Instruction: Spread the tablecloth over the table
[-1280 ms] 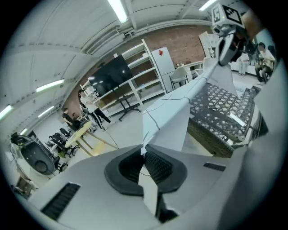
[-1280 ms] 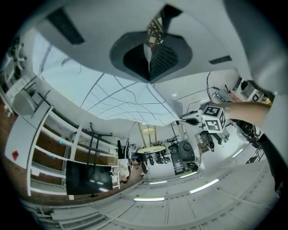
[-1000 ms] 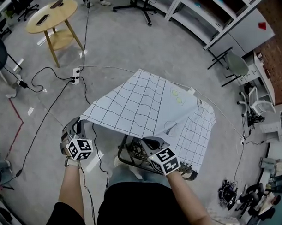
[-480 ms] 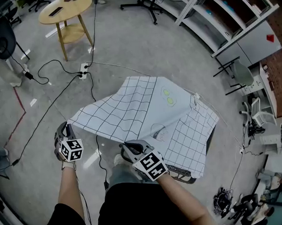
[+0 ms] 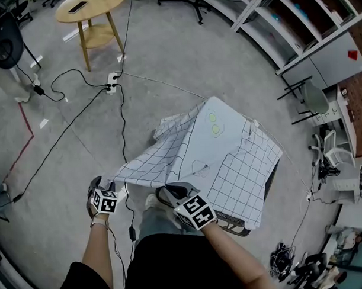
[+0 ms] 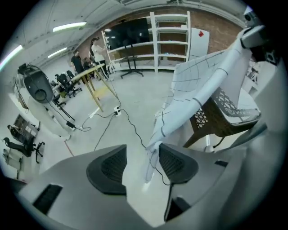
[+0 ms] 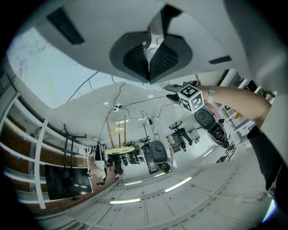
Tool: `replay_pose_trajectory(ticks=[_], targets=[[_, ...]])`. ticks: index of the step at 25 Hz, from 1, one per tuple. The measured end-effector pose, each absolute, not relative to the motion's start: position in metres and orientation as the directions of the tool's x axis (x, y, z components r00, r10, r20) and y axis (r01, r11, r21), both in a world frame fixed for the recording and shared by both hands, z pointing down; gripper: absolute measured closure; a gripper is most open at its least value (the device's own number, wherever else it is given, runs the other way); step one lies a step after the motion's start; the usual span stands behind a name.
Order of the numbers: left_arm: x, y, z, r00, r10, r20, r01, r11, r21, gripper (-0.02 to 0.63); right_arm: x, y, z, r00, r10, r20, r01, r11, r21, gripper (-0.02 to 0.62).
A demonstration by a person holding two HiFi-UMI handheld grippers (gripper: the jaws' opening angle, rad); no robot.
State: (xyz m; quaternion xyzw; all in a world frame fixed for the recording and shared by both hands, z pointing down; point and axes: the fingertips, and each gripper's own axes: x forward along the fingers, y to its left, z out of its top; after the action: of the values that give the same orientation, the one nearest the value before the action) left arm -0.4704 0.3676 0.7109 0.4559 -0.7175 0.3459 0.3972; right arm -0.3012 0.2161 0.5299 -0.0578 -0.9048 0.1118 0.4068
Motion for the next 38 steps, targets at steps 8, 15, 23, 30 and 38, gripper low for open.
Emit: replay_pose_trajectory(ticks=[8,15,23,30,38], targets=[[-0.44,0.381,0.735,-0.129,-0.317,0.94,-0.953,0.302,-0.029,0.355,-0.305,0.214,0.546,-0.614,0.201,0.764,0.025,0.972,-0.236,0.581],[-0.43,0.366,0.721,-0.1,-0.339,0.935,-0.974,0.227,-0.022,0.353,-0.302,0.218,0.551,-0.607,0.201,0.768,0.006,0.969,-0.249,0.475],[-0.401,0.32,0.699,-0.041,-0.382,0.923,-0.998,0.066,-0.017,0.353,-0.255,0.178,0.549,-0.627,0.067,0.776,-0.188,0.954,-0.235,0.454],[-0.357,0.264,0.688,0.011,-0.408,0.913,-0.995,-0.096,-0.031,0.353,-0.169,0.12,0.554,-0.618,-0.105,0.779,-0.386,0.904,-0.184,0.45],[-0.275,0.206,0.675,0.067,-0.406,0.912,-0.961,-0.272,-0.05,0.35,-0.016,0.073,0.57,-0.543,-0.27,0.795,-0.634,0.753,-0.177,0.423]])
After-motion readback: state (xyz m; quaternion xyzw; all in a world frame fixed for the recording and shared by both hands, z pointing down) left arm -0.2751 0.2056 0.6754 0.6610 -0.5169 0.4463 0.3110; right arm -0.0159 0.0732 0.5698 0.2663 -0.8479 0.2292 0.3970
